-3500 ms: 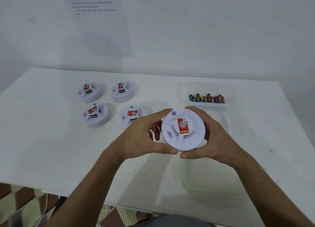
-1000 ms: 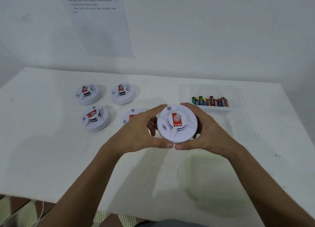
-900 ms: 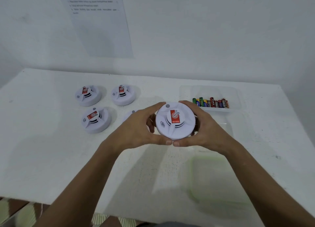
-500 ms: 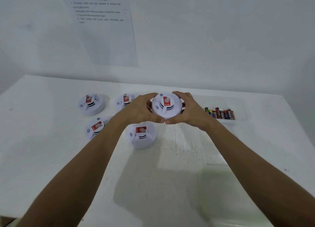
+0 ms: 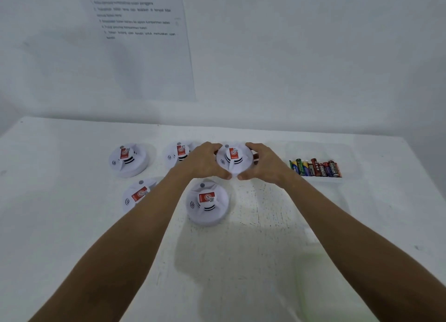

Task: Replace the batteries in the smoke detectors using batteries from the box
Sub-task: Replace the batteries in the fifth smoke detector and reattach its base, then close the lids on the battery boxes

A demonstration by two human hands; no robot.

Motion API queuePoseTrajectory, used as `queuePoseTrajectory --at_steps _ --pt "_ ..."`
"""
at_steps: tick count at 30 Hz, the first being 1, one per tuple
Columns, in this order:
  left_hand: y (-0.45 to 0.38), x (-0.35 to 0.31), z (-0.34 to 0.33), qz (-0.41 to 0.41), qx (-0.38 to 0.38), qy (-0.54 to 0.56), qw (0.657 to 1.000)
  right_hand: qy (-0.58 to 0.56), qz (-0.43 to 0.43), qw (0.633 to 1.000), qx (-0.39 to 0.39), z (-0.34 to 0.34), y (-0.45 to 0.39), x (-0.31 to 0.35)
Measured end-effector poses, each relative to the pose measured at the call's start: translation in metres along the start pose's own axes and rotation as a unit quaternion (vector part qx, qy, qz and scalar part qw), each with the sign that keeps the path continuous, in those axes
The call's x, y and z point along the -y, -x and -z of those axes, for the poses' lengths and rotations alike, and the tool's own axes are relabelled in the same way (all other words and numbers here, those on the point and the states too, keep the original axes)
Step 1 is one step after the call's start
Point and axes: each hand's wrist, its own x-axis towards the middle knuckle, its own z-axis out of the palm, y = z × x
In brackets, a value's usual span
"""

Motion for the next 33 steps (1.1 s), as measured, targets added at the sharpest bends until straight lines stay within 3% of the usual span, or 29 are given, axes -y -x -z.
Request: queuePoseTrajectory --at_steps 7,10,15,18,22,29,33 --pt "0.006 -0.014 -0.007 0.046 -0.008 -0.064 0.997 0.072 -0.009 0.997 0.03 -0.003 0.01 0.011" --pt "0.016 -0.026 -0.01 0.053 -0.055 -0.087 0.993 0.075 0.014 0.997 0.02 0.009 0.035 0.024" --pt "0.077 -0.087 -0.038 -0.043 -0.146 0.009 0.988 0.028 0.081 0.992 -0.098 0.04 0.111 0.01" --pt "0.114 -0.12 -0.072 -0.105 -0.149 0.024 0.983 0.033 0.07 0.988 -0.135 0.062 0.173 -0.016" --pt "0.155 -0.145 -0.129 -0.129 -0.128 0.032 0.983 0.046 0.038 0.981 -0.182 0.078 0.25 -0.058" --pt "0.201 -0.145 -0.208 0.003 -0.142 0.063 0.988 0.054 -0.067 0.984 -0.155 0.077 0.313 -0.123" --pt "0.209 -0.144 -0.227 0.099 -0.143 -0.001 0.985 0.057 -0.096 0.988 -0.108 0.066 0.318 -0.135"
